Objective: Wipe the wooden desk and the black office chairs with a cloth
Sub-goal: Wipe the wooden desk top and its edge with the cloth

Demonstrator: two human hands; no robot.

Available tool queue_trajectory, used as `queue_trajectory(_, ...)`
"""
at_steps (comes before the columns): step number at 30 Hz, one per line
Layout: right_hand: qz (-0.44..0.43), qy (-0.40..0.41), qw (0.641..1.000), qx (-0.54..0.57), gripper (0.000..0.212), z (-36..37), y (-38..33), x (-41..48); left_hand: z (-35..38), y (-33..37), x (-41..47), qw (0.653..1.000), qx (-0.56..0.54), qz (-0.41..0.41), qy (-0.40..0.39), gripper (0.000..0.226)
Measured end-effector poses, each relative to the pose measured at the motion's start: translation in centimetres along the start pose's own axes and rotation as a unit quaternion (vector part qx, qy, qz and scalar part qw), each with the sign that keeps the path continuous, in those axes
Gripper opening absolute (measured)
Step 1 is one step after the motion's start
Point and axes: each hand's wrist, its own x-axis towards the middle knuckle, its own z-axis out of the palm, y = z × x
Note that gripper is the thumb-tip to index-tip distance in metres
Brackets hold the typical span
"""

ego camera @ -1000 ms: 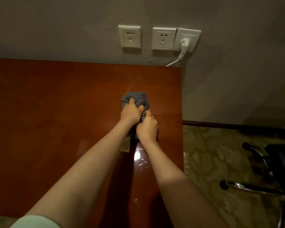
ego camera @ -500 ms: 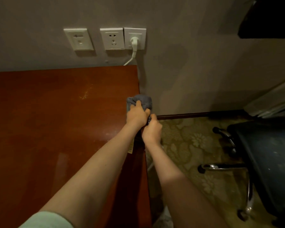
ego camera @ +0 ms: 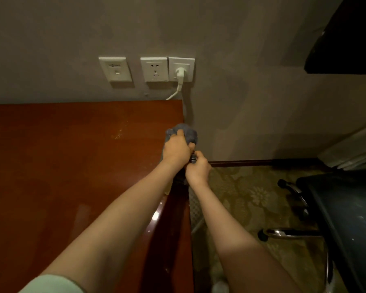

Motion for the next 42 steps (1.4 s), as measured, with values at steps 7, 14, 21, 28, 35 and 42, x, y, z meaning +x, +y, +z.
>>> queue_trajectory(7,-0.082,-0.112,0.990,-0.021,0.023,7.8,-6.0,-1.0,-7.2,-8.4,1.3,0.993,-0.007,-0.082,0.083,0.037)
queue_trajectory(14,-0.124,-0.229,0.965,-0.026,0.023,17.2,-10.6,-2.3,-12.2,-19.3,3.6,0.975,0.017,-0.171,0.141,0.036)
queue_trajectory(21,-0.154,-0.210,0.949,-0.177,0.030,23.3,-11.8,0.1,-11.1,-25.1,7.5,0.967,-0.004,-0.223,0.120,0.041)
queue_trajectory(28,-0.160,-0.151,0.958,-0.186,0.032,23.5,-12.8,4.1,-11.3,-23.5,12.3,0.983,-0.010,-0.146,0.106,0.033)
queue_trajectory(35,-0.156,-0.099,0.965,-0.188,0.030,22.7,-13.4,7.8,-11.0,-20.7,15.9,0.988,-0.008,-0.110,0.104,0.033)
queue_trajectory(42,-0.115,-0.026,0.974,-0.193,0.025,18.8,-11.4,8.6,-8.8,-15.9,15.7,0.997,0.000,-0.051,0.060,0.035)
